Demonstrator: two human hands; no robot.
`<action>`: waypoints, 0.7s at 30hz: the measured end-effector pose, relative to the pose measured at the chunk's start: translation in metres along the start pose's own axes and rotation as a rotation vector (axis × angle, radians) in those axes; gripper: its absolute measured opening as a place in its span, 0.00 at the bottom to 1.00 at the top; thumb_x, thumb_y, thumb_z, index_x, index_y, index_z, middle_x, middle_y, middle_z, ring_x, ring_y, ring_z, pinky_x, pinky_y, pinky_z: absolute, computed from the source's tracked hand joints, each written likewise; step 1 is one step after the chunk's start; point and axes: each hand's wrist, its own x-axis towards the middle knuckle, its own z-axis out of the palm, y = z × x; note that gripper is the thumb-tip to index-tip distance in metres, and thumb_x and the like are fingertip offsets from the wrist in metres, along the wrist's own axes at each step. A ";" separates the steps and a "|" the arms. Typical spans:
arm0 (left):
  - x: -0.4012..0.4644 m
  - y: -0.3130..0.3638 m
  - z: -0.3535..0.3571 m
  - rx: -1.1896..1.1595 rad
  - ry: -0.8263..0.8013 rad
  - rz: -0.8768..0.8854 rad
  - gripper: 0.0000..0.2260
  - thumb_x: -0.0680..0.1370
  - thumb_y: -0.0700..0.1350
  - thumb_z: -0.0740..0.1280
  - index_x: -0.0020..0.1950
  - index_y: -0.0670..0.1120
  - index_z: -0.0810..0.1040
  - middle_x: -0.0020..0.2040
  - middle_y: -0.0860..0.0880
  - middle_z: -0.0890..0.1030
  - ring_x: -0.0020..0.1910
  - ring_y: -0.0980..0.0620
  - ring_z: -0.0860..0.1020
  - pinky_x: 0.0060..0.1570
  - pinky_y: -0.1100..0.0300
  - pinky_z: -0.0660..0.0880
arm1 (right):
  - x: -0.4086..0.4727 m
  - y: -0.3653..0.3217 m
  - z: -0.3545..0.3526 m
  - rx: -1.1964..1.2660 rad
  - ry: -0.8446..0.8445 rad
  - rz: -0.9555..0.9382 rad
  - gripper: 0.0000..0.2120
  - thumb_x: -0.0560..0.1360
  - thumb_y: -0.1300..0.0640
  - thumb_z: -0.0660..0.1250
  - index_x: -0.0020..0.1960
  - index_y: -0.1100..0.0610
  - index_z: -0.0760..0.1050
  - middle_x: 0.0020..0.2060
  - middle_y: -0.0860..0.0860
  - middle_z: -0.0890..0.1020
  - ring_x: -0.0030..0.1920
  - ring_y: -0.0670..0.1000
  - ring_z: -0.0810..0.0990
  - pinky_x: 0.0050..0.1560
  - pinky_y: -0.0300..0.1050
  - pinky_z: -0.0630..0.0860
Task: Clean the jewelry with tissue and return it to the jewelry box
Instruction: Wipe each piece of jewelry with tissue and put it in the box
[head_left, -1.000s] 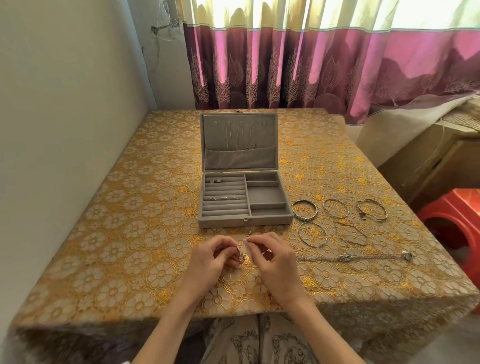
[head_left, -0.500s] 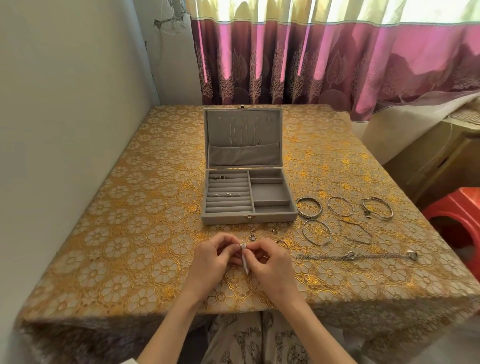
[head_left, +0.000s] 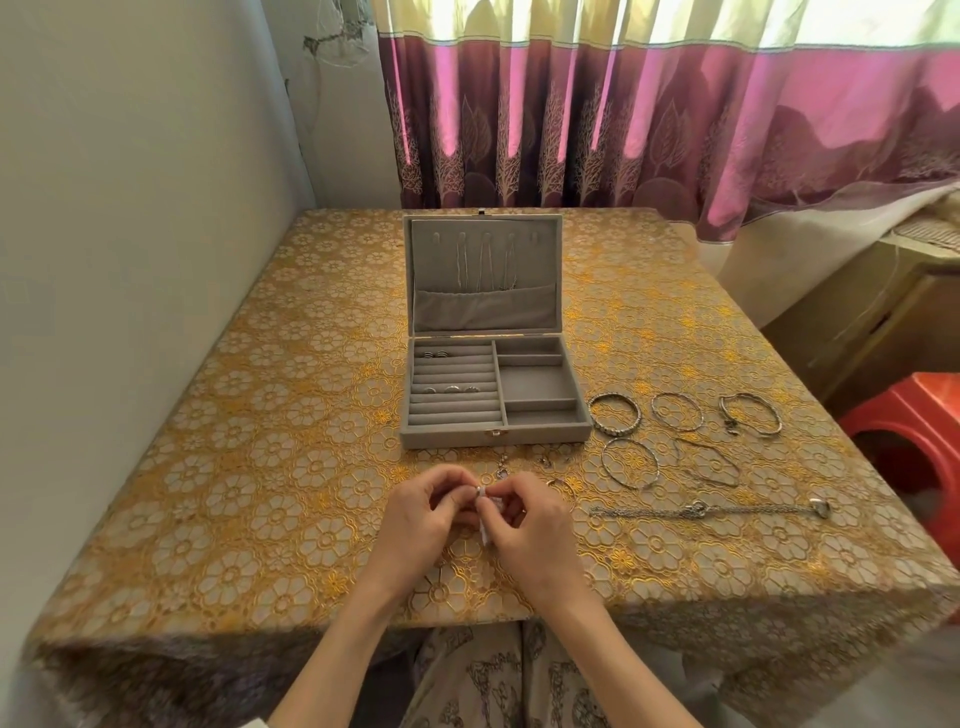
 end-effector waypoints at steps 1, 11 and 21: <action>0.000 0.000 0.000 -0.007 0.003 -0.001 0.09 0.76 0.32 0.64 0.42 0.44 0.79 0.39 0.49 0.82 0.41 0.54 0.82 0.40 0.65 0.78 | 0.000 -0.001 0.001 -0.008 0.000 -0.003 0.06 0.72 0.59 0.69 0.41 0.52 0.73 0.35 0.45 0.74 0.36 0.41 0.72 0.36 0.31 0.69; 0.001 -0.002 -0.001 -0.016 0.015 -0.016 0.06 0.76 0.34 0.64 0.43 0.42 0.78 0.39 0.49 0.81 0.41 0.54 0.82 0.41 0.65 0.77 | 0.001 0.003 -0.001 0.029 0.010 0.034 0.05 0.72 0.59 0.69 0.41 0.49 0.77 0.36 0.41 0.75 0.36 0.43 0.73 0.37 0.32 0.69; -0.002 0.003 0.000 -0.122 0.065 -0.007 0.06 0.75 0.33 0.65 0.44 0.42 0.78 0.43 0.45 0.83 0.43 0.52 0.83 0.41 0.65 0.78 | 0.002 0.004 -0.004 0.365 0.056 0.257 0.04 0.72 0.60 0.70 0.44 0.51 0.80 0.34 0.49 0.82 0.32 0.46 0.79 0.34 0.41 0.75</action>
